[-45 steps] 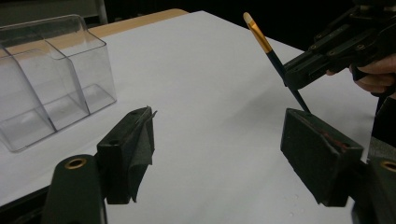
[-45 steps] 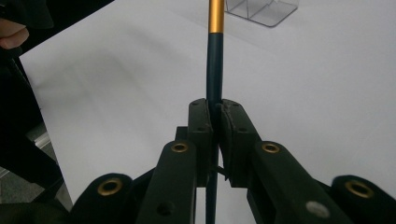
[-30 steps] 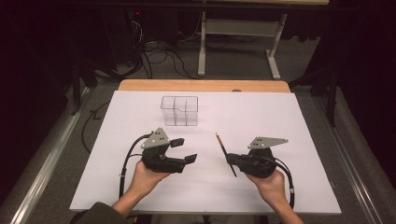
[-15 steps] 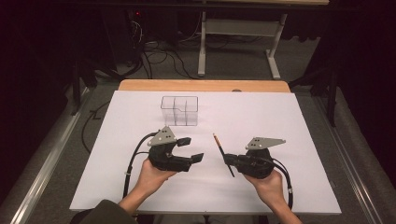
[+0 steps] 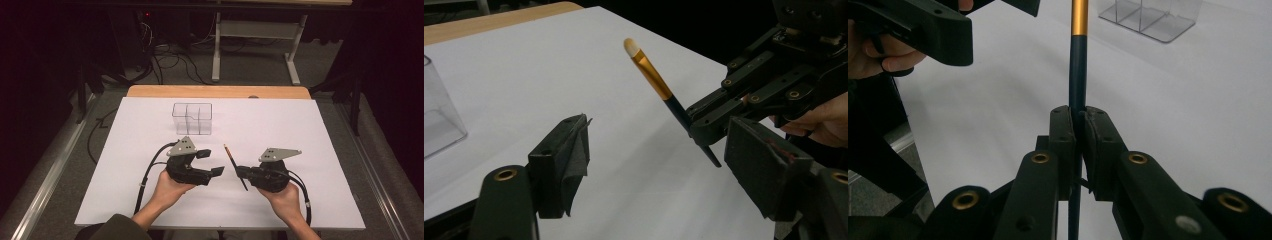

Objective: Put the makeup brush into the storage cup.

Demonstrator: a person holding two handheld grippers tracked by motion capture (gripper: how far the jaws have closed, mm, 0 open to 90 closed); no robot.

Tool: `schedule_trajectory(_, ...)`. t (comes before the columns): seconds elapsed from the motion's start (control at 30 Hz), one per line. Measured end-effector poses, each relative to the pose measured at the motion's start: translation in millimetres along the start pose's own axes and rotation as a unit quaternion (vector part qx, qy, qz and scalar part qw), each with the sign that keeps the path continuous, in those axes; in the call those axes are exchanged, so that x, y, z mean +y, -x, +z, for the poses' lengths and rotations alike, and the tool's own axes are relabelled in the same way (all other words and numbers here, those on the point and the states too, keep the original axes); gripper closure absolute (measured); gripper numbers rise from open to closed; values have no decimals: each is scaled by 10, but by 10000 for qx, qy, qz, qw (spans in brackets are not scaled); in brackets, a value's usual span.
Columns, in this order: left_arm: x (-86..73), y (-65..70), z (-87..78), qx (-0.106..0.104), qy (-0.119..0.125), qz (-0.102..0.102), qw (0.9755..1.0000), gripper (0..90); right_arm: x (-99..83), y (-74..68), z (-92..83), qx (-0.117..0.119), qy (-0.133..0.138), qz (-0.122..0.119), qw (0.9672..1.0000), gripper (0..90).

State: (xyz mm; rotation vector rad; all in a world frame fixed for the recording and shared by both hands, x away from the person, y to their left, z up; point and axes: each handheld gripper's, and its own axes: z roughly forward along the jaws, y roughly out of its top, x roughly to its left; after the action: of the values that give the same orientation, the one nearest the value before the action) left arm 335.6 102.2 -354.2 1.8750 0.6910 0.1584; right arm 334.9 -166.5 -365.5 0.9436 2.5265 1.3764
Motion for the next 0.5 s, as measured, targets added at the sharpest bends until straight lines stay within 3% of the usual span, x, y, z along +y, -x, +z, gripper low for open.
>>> schedule_trajectory(0.37, -13, 7, 34, -85, -47, -18, 10000, 275, 23, -91, 60, 101, -7, -128, 9999, 850)
schedule_trajectory(0.5, -34, -22, 70, -160, -146, -131, 9997, 292, 35, -124, 96, 137, -6, -190, 9997, 850)
